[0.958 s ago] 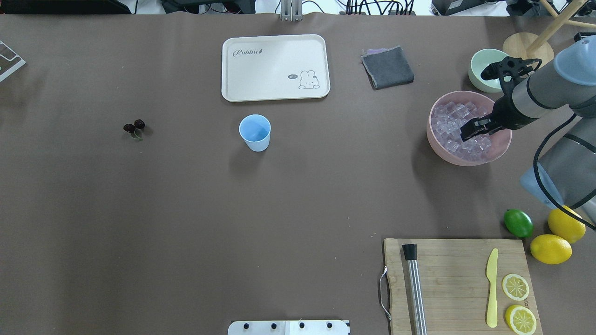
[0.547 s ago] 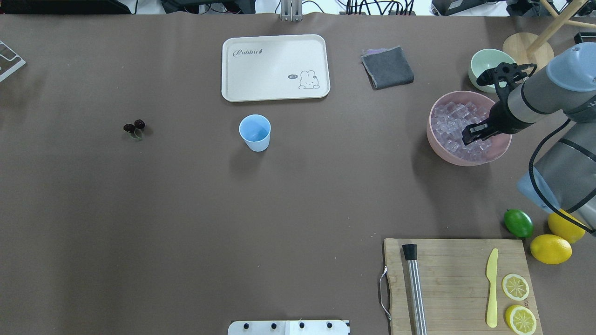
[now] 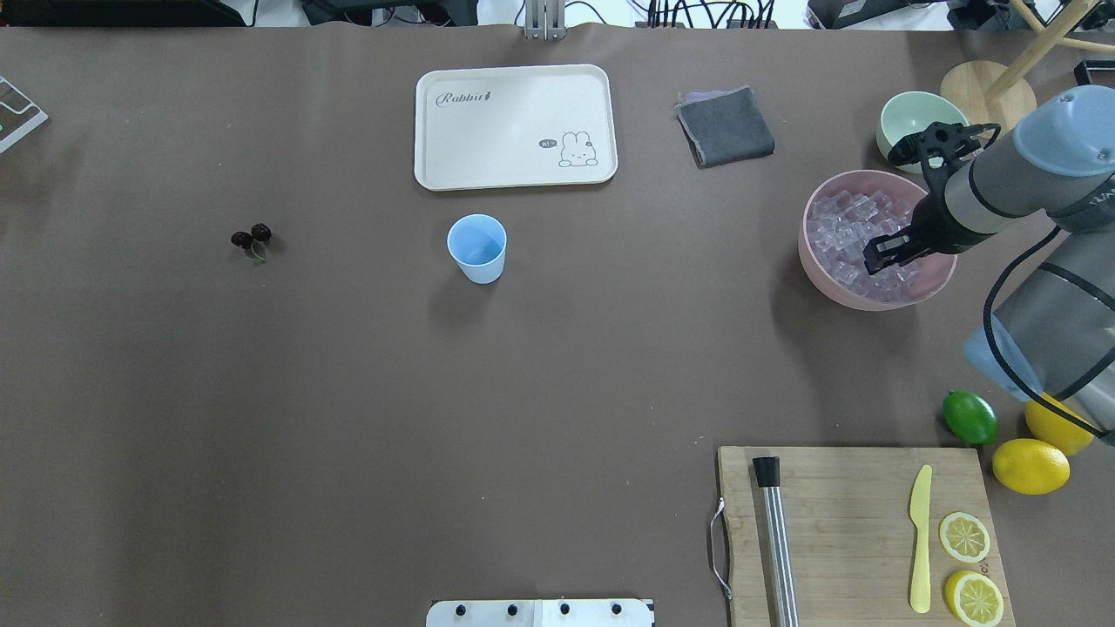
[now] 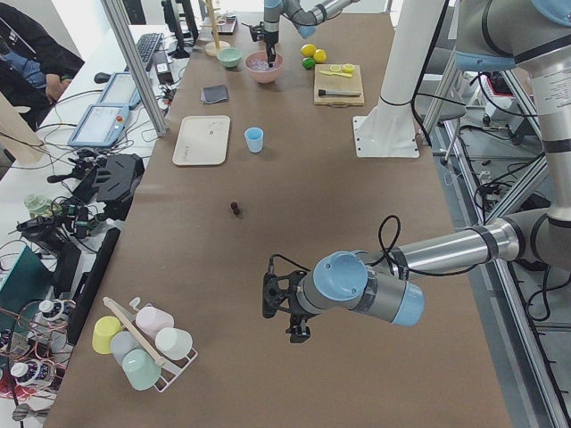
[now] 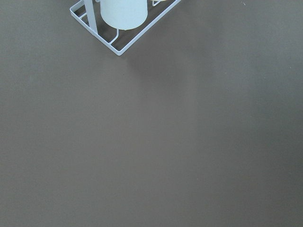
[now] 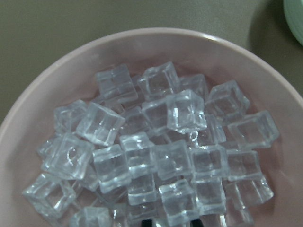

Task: Put ice and cherries in cup
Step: 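Reach the right gripper into the pink bowl and grasp an ice cube, then carry the ice cube with the right gripper over the light-blue cup and release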

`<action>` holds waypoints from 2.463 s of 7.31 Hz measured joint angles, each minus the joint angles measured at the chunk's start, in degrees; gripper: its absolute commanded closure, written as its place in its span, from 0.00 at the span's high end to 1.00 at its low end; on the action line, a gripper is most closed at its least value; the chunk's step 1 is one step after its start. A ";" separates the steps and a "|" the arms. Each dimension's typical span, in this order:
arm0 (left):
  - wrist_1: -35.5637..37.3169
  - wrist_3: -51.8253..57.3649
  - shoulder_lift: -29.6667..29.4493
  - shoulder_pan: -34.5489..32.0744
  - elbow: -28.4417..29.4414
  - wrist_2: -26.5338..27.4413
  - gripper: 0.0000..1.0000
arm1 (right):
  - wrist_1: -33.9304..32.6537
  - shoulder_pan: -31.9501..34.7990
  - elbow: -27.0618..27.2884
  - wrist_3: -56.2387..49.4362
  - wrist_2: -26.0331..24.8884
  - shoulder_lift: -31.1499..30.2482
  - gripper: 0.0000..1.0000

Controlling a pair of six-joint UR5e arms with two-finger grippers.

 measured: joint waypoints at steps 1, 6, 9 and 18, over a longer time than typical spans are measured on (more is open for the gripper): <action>0.00 0.01 0.02 0.00 -0.12 -0.02 0.98 | -0.01 -0.03 -0.06 0.01 -0.04 0.05 0.22; 0.00 0.04 0.05 -0.02 -0.27 -0.09 0.98 | -3.92 1.50 2.97 0.50 2.50 2.14 0.20; 0.00 0.04 0.05 -0.02 -0.20 -0.09 0.98 | -19.74 -0.54 4.99 8.15 3.20 16.50 0.20; -1.71 0.10 1.80 -0.59 -0.56 -1.10 0.98 | 0.12 -19.62 -15.44 52.15 -20.02 41.84 0.21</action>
